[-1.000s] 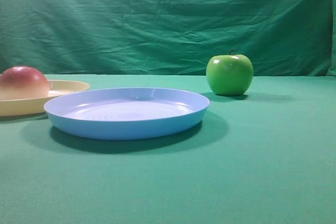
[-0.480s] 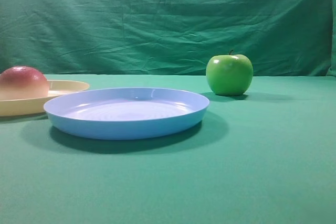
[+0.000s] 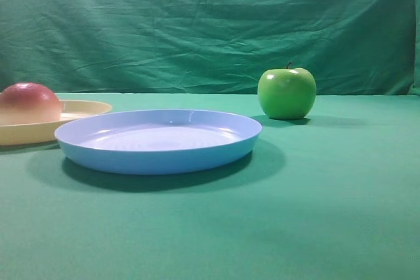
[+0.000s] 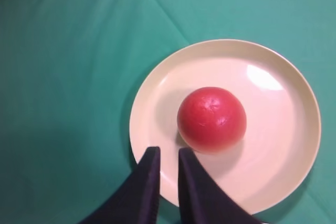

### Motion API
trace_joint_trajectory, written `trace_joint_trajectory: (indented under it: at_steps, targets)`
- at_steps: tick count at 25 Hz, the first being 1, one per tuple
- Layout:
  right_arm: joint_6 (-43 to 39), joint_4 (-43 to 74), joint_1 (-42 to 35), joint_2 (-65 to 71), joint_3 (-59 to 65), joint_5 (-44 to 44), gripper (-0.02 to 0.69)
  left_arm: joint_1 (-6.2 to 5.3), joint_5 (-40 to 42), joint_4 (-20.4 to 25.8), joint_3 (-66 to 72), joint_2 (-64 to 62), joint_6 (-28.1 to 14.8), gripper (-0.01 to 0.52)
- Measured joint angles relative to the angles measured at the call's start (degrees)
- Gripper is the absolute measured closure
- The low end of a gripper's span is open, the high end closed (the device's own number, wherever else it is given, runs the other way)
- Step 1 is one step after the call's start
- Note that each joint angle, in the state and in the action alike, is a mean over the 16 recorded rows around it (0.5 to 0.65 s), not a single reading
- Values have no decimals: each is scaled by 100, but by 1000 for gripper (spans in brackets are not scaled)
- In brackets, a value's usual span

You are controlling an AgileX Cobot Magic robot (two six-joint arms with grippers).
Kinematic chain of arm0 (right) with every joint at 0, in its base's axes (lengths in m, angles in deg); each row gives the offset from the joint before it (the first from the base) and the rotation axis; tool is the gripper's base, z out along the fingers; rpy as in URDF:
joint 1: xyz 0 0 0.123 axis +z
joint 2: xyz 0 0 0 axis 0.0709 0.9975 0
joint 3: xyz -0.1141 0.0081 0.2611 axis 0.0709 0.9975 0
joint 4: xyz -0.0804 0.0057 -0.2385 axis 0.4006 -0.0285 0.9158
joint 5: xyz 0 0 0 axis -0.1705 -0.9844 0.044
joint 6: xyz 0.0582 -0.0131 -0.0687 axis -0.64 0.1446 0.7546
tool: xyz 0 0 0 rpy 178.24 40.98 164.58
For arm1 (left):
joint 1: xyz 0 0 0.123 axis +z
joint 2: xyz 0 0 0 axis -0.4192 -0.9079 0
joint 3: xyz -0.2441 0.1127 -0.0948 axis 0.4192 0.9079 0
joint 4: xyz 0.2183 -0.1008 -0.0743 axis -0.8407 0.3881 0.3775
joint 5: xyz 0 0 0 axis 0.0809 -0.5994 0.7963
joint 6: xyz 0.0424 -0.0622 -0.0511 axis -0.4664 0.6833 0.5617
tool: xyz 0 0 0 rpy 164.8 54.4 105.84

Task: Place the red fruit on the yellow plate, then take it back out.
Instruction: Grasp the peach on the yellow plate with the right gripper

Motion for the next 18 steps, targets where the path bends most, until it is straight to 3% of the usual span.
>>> trace_joint_trajectory:
  at_steps: [4, 7, 13, 18]
  targets:
    - [-579, 636, 119, 487, -673, -353, 490, 0, 0, 0, 0, 0, 0, 514]
    - [-824, 912, 190, 794, -1063, -492, 390, 0, 0, 0, 0, 0, 0, 514]
    - [-964, 1145, 272, 1251, -1488, -447, 172, 0, 0, 0, 0, 0, 0, 514]
    - [-963, 1242, 317, 1475, -1559, -87, 44, 0, 0, 0, 0, 0, 0, 514]
